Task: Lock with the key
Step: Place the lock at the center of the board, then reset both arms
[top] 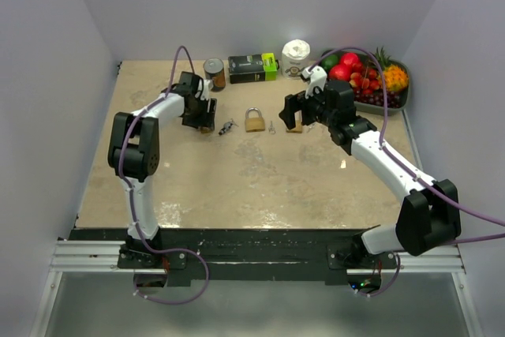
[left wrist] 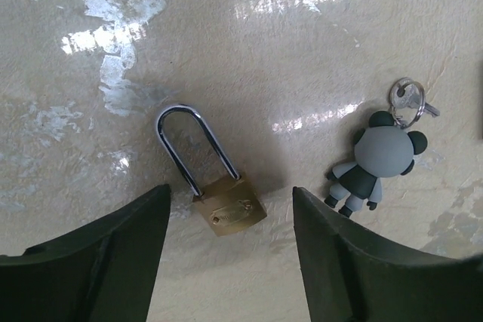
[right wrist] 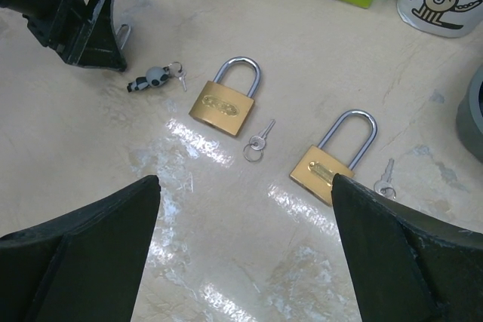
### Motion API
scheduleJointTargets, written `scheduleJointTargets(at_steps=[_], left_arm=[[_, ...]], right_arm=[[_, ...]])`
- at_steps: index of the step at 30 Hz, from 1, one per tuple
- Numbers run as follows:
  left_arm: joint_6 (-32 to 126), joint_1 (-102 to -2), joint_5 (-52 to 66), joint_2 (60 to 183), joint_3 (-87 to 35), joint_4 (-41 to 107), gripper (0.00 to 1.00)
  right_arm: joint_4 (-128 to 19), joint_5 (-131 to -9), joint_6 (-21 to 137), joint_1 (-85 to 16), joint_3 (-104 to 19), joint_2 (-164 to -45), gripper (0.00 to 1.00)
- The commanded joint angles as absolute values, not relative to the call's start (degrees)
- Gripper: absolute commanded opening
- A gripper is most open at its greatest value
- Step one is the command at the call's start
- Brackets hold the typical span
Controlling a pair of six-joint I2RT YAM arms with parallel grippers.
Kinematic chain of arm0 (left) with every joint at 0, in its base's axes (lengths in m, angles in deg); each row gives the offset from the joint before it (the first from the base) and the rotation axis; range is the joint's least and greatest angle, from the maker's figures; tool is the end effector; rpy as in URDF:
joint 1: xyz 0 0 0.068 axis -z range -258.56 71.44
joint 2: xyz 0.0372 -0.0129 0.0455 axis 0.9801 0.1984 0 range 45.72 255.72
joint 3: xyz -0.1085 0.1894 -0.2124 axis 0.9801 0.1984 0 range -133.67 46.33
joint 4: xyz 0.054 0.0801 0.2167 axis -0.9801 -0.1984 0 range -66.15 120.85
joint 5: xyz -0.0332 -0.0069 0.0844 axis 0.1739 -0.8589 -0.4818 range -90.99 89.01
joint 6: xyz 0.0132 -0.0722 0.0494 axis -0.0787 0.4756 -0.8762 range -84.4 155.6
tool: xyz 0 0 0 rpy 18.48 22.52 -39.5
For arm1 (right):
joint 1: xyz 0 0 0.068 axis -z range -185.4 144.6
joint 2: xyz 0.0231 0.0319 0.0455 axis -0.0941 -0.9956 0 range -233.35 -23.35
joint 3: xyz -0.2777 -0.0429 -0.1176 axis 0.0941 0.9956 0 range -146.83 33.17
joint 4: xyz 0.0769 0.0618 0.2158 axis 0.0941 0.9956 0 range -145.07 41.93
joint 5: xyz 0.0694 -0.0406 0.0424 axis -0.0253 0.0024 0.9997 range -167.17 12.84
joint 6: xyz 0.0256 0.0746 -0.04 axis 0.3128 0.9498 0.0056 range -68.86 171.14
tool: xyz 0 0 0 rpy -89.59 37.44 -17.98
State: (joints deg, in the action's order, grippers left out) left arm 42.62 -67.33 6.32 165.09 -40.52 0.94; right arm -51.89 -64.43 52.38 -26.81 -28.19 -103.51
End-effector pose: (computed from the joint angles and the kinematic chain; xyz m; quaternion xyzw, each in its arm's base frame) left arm 0.4422 -0.0980 0.1701 0.0508 0.9680 -0.0988 0.2249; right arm 0.3062 0.1387 0.3358 -0.2053 0.8002 0.1993 0.5271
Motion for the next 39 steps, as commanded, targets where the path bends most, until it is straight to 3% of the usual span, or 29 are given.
scheduleJointTargets(at_steps=[1,6,7,13,17,22,25,32,39], left_arm=[[43.24,-67.31,4.19,166.22,-40.42,-0.53,0.73],[42.1,-67.31,5.25,162.8,-40.42,0.0,0.79],[41.4,-67.31,5.69,161.14,-40.51,0.26,0.99],[31.92,-67.74,6.12,153.41,-44.73,-0.88,0.99],[23.32,-68.27,13.51,148.64,-48.05,-3.15,0.99],[21.71,-68.27,15.97,146.72,-52.29,-8.61,0.99],[20.75,-67.58,17.64,142.51,-48.17,-7.92,0.99],[20.74,-63.79,16.06,128.96,-24.9,1.57,0.99],[24.34,-61.59,15.27,124.48,-17.66,6.67,0.99]], right_arm=[[-53.66,-65.56,51.58,-26.49,-28.09,-101.75,0.99],[-53.57,-65.56,51.4,-26.49,-29.05,-101.66,0.99],[-53.57,-65.56,51.4,-26.41,-29.14,-101.66,0.99],[-54.19,-65.74,51.49,-25.79,-29.49,-100.52,0.99],[-54.8,-66.53,52.63,-24.74,-29.49,-98.85,0.99],[-54.8,-66.09,55.7,-21.23,-28.7,-96.83,0.99],[-54.8,-65.04,58.34,-18.76,-26.69,-94.72,0.99],[-54.19,-62.49,57.74,-18.15,-17.82,-87.61,0.99],[-53.93,-60.2,55.89,-18.23,-11.48,-81.45,0.99]])
